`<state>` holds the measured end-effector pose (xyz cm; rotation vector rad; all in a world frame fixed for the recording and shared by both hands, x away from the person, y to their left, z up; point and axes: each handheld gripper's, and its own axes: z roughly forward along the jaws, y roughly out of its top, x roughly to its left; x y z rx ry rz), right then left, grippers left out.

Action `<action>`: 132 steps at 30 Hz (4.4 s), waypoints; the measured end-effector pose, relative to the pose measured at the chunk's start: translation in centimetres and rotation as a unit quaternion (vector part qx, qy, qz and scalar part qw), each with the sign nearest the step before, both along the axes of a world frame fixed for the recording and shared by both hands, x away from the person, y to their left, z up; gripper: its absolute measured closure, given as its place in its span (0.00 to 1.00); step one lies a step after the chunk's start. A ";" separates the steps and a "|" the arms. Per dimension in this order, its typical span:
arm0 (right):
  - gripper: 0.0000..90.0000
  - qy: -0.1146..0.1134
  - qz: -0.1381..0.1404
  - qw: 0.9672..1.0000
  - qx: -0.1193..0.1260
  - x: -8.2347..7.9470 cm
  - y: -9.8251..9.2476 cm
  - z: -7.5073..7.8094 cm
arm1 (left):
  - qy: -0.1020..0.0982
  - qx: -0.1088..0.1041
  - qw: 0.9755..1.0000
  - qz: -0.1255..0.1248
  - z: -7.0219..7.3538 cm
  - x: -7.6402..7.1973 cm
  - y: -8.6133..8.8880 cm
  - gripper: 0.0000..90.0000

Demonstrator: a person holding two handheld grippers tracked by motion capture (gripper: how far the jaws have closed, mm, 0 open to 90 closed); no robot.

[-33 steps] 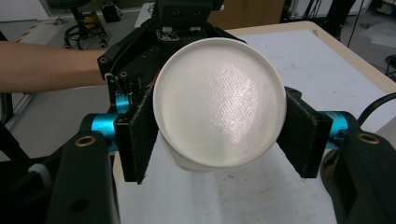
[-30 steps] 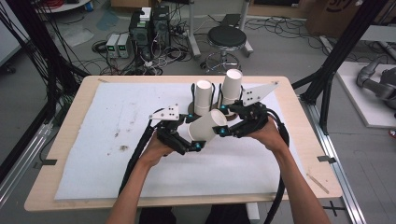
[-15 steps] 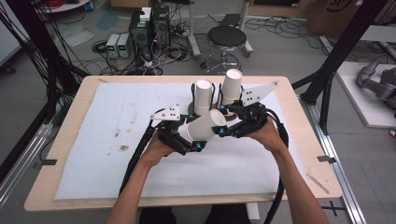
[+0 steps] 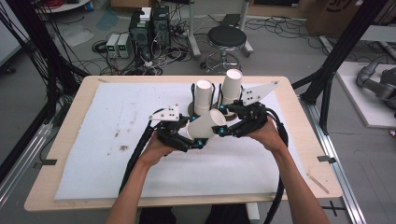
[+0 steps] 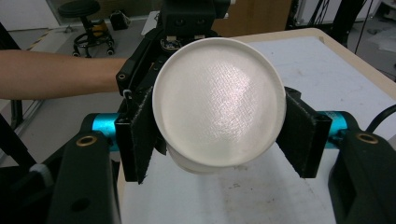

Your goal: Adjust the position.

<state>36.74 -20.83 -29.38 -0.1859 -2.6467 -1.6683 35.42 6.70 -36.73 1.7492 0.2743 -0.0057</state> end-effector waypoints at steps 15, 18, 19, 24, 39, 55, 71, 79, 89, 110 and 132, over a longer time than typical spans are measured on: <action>0.15 0.014 -0.013 1.000 -0.010 0.2 0.2 -0.3 | -0.003 0.009 1.000 0.004 0.0 -0.1 0.1 0.29; 0.15 0.020 -0.024 0.999 -0.007 0.2 0.0 -0.3 | -0.004 0.011 1.000 0.007 0.0 -0.1 0.3 0.30; 0.15 0.019 -0.021 1.000 -0.005 0.2 -0.1 -0.3 | -0.003 0.009 1.000 0.006 0.0 -0.1 0.3 0.30; 0.15 0.017 -0.019 1.000 -0.006 0.2 -0.2 -0.2 | -0.006 0.012 1.000 0.010 0.1 -0.1 0.6 0.30; 0.15 0.018 -0.015 1.000 -0.015 0.3 -0.6 -0.4 | -0.012 0.070 0.997 0.011 1.1 -0.6 2.7 0.31; 0.15 0.016 -0.016 0.999 -0.049 0.4 -0.5 -0.3 | -0.029 0.180 0.983 0.004 3.6 -0.4 4.7 0.30; 0.15 -0.001 -0.009 0.992 -0.122 0.3 0.6 0.2 | -0.041 0.273 0.961 -0.010 5.2 -0.2 4.8 0.30; 0.15 -0.011 -0.003 0.986 -0.166 0.3 1.7 0.7 | -0.038 0.292 0.955 -0.015 5.3 -0.2 5.0 0.30; 0.15 -0.022 0.002 0.978 -0.205 0.3 3.0 1.1 | -0.040 0.331 0.942 -0.025 5.7 -0.2 4.6 0.30; 0.15 -0.048 0.020 0.958 -0.283 -0.1 5.8 0.7 | -0.037 0.411 0.910 -0.038 6.1 -0.2 3.3 0.30; 0.15 -0.042 0.035 0.950 -0.308 -0.7 8.6 0.1 | -0.041 0.418 0.907 -0.041 6.3 -0.1 1.5 0.29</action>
